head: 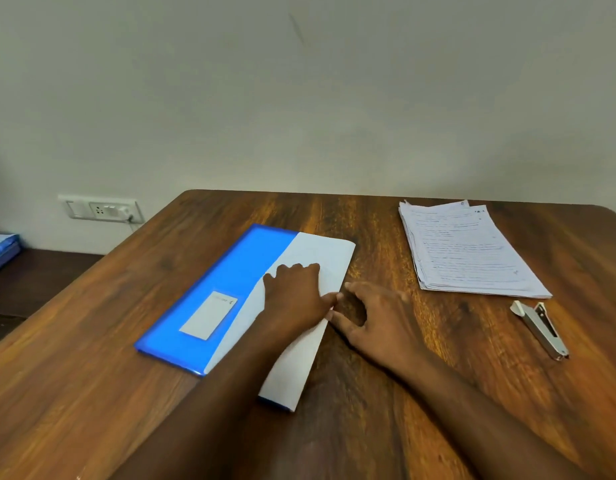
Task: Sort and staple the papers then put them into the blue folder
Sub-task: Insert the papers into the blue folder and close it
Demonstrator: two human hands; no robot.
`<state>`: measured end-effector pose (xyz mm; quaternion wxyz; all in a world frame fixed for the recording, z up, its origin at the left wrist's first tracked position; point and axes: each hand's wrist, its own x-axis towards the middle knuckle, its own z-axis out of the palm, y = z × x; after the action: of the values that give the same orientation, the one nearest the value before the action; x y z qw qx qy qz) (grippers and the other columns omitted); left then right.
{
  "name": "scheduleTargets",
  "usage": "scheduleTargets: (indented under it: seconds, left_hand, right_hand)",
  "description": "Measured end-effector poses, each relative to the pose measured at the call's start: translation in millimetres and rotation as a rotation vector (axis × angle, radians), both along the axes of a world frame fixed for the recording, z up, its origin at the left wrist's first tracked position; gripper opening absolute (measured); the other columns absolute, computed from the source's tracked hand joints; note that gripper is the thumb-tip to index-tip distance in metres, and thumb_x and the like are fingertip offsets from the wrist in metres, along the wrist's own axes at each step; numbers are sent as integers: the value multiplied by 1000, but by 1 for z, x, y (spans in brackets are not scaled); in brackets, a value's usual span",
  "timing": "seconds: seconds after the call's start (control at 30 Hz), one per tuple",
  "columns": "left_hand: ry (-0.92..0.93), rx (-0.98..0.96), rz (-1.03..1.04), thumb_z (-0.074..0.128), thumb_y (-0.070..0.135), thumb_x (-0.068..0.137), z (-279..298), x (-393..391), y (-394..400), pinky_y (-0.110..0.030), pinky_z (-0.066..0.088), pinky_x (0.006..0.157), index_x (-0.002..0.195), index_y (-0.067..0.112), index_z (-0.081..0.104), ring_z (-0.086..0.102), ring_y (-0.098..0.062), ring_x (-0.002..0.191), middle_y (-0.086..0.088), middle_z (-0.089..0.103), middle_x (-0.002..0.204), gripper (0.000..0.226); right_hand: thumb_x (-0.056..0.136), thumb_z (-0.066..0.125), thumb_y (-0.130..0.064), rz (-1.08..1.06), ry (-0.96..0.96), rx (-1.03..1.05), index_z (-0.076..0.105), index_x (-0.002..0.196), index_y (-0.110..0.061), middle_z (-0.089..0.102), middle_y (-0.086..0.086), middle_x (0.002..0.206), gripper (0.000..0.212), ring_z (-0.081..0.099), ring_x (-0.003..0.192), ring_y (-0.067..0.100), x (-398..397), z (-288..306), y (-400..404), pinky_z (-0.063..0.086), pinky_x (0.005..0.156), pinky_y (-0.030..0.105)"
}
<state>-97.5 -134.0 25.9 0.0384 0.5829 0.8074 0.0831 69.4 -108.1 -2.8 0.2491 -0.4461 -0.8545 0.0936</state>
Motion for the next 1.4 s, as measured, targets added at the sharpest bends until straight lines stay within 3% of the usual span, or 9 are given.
scheduleTargets:
  seconds: [0.13, 0.33, 0.5, 0.77, 0.97, 1.07, 1.23, 1.33, 1.4]
  left_hand:
    - [-3, -88, -76, 25, 89, 87, -19, -43, -20, -70, -1, 123, 164, 48, 13, -7, -34, 162, 0, -1, 177, 88]
    - [-27, -34, -130, -14, 101, 64, -34, -48, -35, -67, -3, 125, 164, 50, 5, -6, -32, 162, 1, -3, 177, 114]
    - [-28, -11, -63, 20, 82, 95, -37, -12, -21, -68, -3, 125, 165, 43, 9, -4, -35, 161, -3, 0, 176, 80]
    - [-158, 18, 3, 45, 72, 98, -27, 40, 6, -65, 3, 125, 163, 39, 23, 2, -43, 159, -8, 5, 175, 76]
    - [-127, 6, 46, 44, 70, 99, -21, 51, 12, -64, 6, 125, 163, 30, 24, -1, -50, 158, -14, 6, 174, 78]
    - [-82, 82, 12, 42, 68, 101, -17, 58, 16, -62, 3, 126, 164, 29, 20, -2, -43, 160, -12, 6, 175, 77]
    - [-224, 261, -150, 51, 65, 99, 3, 87, 54, -46, 20, 128, 161, 26, 34, 30, -28, 156, -3, 34, 169, 75]
    - [-390, 273, -196, 64, 58, 97, 14, 110, 77, -36, 43, 111, 152, 23, 47, 53, -24, 139, -2, 52, 156, 67]
    - [-549, 276, -215, 67, 52, 97, 16, 123, 91, -29, 46, 99, 149, 23, 49, 59, -24, 134, 0, 55, 153, 62]
  right_hand:
    - [89, 44, -83, 8, -92, -30, 48, 152, -32, 48, -7, 159, 81, 44, 145, 14, -2, 1, -2, 27, 118, 48]
    - [90, 39, -84, 40, -142, -42, 42, 157, -31, 40, -4, 165, 85, 37, 151, 15, -6, 2, -4, 22, 122, 45]
    - [94, 44, -77, 20, -125, -55, 45, 155, -30, 42, -4, 163, 77, 39, 150, 15, 11, 1, 8, 22, 123, 46]
    - [102, 53, -55, 17, -103, -75, 45, 156, -25, 42, -2, 163, 63, 39, 150, 18, 45, -3, 32, 23, 124, 47]
    - [104, 53, -49, 38, -88, -59, 49, 154, -24, 46, -2, 161, 57, 41, 148, 17, 46, -1, 35, 26, 123, 41]
    - [100, 61, -47, -3, 24, -94, 57, 146, -27, 55, -5, 153, 50, 51, 139, 16, 50, 4, 42, 39, 115, 34]
    - [94, 74, -38, -299, 200, 10, 67, 130, -24, 66, 0, 136, 39, 63, 117, 17, 88, 27, 84, 50, 100, 32]
    - [91, 79, -25, -425, 377, 42, 74, 119, -16, 73, 4, 124, 29, 68, 98, 16, 112, 45, 113, 57, 84, 30]
    - [93, 77, -24, -514, 384, 46, 73, 120, -13, 73, 7, 124, 30, 70, 103, 24, 132, 52, 133, 56, 86, 33]
